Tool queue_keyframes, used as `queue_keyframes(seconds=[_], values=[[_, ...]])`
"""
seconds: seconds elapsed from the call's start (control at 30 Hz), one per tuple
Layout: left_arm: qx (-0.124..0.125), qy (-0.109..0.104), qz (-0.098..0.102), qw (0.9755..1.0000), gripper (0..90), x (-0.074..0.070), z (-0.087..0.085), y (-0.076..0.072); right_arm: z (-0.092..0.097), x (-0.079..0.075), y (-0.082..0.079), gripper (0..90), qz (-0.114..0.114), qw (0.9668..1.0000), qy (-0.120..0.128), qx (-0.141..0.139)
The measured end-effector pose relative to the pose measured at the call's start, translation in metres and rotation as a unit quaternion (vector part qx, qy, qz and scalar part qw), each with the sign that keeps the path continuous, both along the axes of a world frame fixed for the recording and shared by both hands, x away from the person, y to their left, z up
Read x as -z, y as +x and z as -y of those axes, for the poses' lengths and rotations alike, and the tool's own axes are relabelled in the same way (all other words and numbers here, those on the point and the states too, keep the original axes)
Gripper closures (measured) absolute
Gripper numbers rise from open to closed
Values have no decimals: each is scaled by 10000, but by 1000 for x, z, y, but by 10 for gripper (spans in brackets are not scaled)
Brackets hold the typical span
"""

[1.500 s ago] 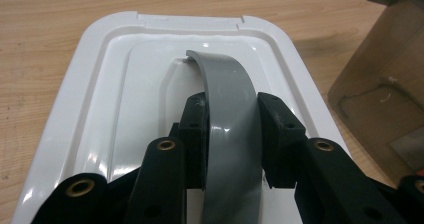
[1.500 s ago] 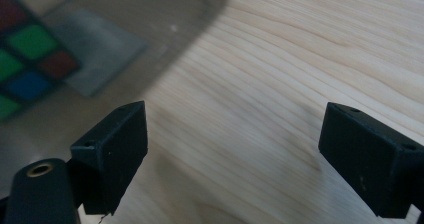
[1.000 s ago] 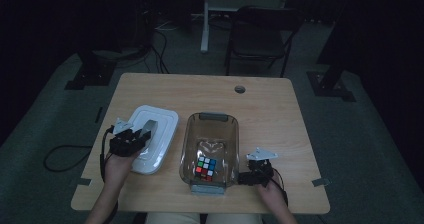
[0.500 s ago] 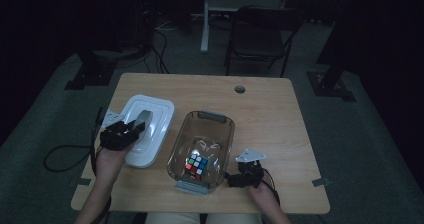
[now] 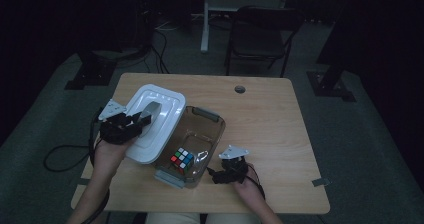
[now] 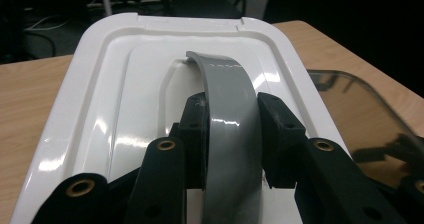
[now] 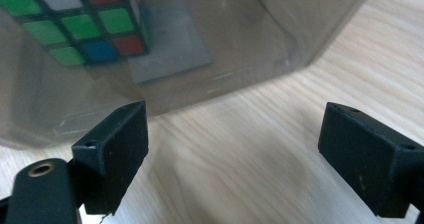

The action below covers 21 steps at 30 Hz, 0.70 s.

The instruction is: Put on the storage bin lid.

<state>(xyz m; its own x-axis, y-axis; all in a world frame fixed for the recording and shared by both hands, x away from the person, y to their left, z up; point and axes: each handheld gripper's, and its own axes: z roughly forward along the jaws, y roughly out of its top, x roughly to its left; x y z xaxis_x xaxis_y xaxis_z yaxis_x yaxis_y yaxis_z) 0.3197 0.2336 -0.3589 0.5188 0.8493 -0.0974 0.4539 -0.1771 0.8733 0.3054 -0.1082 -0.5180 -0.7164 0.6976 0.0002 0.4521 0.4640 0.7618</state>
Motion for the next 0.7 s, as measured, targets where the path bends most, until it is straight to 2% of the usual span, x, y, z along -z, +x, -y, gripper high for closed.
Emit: queue_keyframes(seconds=[0.07, 0.1, 0.2, 0.3, 0.37, 0.63, 0.7], values=[[47, 1, -16, 10000, 685, 0, 3, 0, -6, -1, 2, 125, 0, 10000, 22, -37], [162, 85, -59, 9998, 685, 1, 7, 0, -9, -1, 4, 124, 1, 10000, 16, -44], [300, 105, -131, 9994, 685, 4, 12, 1, -18, 0, 8, 124, -31, 10000, 28, -61], [356, 165, -131, 9991, 685, 6, 17, 2, -26, -1, 11, 124, 36, 10000, -7, -87], [393, 162, -136, 9990, 686, 7, 19, 2, -30, 0, 12, 124, -18, 10000, 26, -91], [599, 130, -188, 9979, 685, 10, 31, 4, -32, 2, 12, 124, -60, 9999, -22, -150], [701, 171, -219, 9972, 685, 12, 38, 4, -28, -2, 7, 124, 42, 9998, -43, -214]])
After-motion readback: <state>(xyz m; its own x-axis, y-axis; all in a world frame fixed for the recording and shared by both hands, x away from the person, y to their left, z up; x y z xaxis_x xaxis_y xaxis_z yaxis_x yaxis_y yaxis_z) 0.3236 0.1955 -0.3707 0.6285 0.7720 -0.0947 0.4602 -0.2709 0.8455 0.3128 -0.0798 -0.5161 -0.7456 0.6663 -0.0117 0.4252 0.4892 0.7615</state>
